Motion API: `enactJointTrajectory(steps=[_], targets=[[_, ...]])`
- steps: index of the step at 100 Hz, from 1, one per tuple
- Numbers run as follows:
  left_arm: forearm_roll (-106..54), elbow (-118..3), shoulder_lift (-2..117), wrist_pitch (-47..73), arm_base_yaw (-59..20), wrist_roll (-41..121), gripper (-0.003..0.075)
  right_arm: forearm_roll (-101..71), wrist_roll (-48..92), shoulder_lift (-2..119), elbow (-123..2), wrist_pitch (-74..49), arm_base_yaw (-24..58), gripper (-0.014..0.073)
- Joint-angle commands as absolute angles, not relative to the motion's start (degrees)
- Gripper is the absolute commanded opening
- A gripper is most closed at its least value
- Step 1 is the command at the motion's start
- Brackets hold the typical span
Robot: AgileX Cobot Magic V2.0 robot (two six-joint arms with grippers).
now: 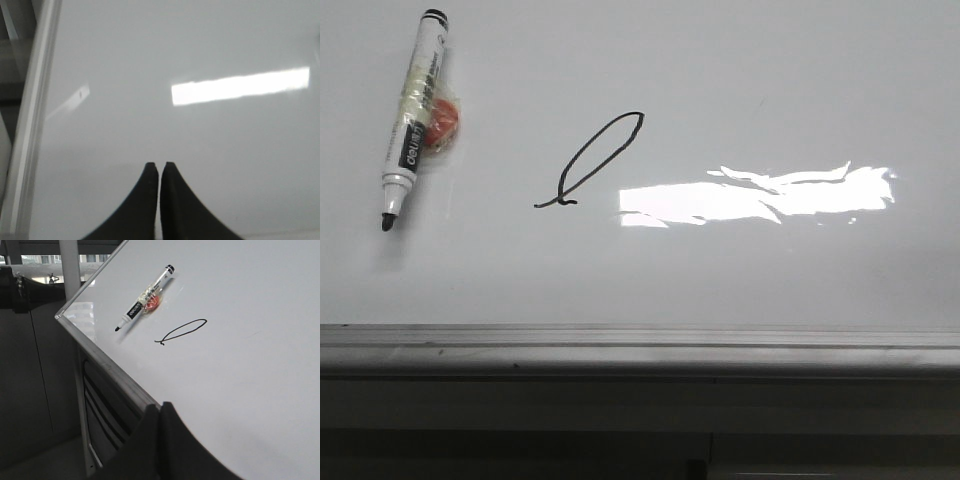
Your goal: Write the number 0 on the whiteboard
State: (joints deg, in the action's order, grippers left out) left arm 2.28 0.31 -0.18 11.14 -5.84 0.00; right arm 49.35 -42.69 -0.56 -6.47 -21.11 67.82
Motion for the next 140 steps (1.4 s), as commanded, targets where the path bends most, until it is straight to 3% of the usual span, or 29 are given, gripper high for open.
enactJointTrajectory(steps=[1,89,106,118,135,140], targets=[[1.14,2.18,-1.83,13.08,-5.76,2.57,-0.002,51.43,-42.51,-1.61,-7.77,-18.01,67.87,-0.0069],[0.38,2.08,-1.83,15.99,-5.76,2.97,-0.002,52.71,-42.51,-1.61,-7.77,-18.0,67.87,-0.0069],[0.38,2.08,-1.83,15.99,-5.76,2.97,-0.002,45.47,-41.79,-1.61,-7.5,-18.52,67.87,-0.0069],[0.38,2.08,-1.83,15.99,-5.76,2.97,-0.002,24.32,-25.36,-1.61,-5.79,-17.81,67.87,-0.0069],[0.38,2.08,-1.83,15.99,-5.76,2.97,-0.002,2.65,2.75,-1.61,1.68,1.25,67.87,-0.0069],[0.38,2.08,-1.83,15.99,-5.76,2.97,-0.002,-0.94,7.03,-1.61,1.36,-1.18,67.87,-0.0069]])
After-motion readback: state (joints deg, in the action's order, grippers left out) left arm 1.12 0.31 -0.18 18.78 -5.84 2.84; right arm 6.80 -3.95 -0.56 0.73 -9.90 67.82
